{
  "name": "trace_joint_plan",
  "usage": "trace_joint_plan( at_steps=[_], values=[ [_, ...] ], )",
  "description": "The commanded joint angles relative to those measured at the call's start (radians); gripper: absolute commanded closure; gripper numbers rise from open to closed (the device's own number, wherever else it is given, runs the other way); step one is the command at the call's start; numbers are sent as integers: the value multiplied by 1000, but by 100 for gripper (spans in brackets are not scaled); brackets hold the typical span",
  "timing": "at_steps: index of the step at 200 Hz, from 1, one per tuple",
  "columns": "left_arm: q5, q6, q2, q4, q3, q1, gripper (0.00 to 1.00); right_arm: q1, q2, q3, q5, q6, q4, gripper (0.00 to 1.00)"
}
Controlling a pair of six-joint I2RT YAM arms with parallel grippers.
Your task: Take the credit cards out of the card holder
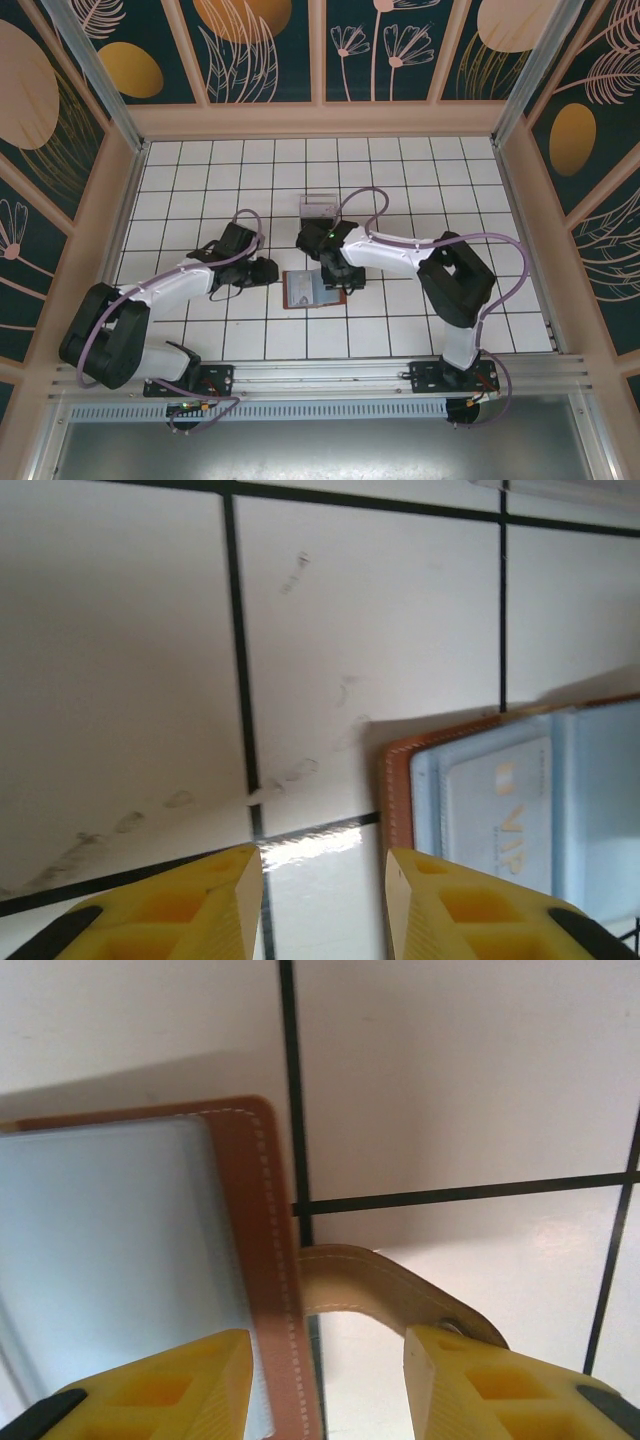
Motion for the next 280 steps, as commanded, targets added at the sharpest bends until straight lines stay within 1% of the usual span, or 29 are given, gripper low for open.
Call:
trace_joint_plan(
  at_steps=[1,24,53,78,156,210,238,253,263,280],
  values=[
    [18,-33,23,28,38,-38,62,-14,-39,-52,29,-9,41,55],
    [20,-57,32,45,38,-67,62,-19,-33,-78,23,-13,63,55],
    [20,-69,35,48,39,-81,63,-19,-41,-84,33,-13,66,56],
    [30,-70,30,42,38,-84,67,-19,-61,-81,48,-13,53,55],
    [29,-87,15,45,21,-88,68,-26,-143,-26,59,-20,33,55],
    [38,-100,23,53,23,-96,70,-29,-152,50,12,-53,73,56],
    [38,-115,22,65,19,-109,71,-36,-141,61,-70,-80,144,56],
    [41,-125,21,71,16,-114,73,-44,-141,44,-147,-91,220,57],
    [38,-130,19,73,15,-117,74,-49,-140,27,-228,-94,280,57],
    [37,-138,21,77,7,-123,78,-57,-134,-11,-333,-90,380,59]
  ],
)
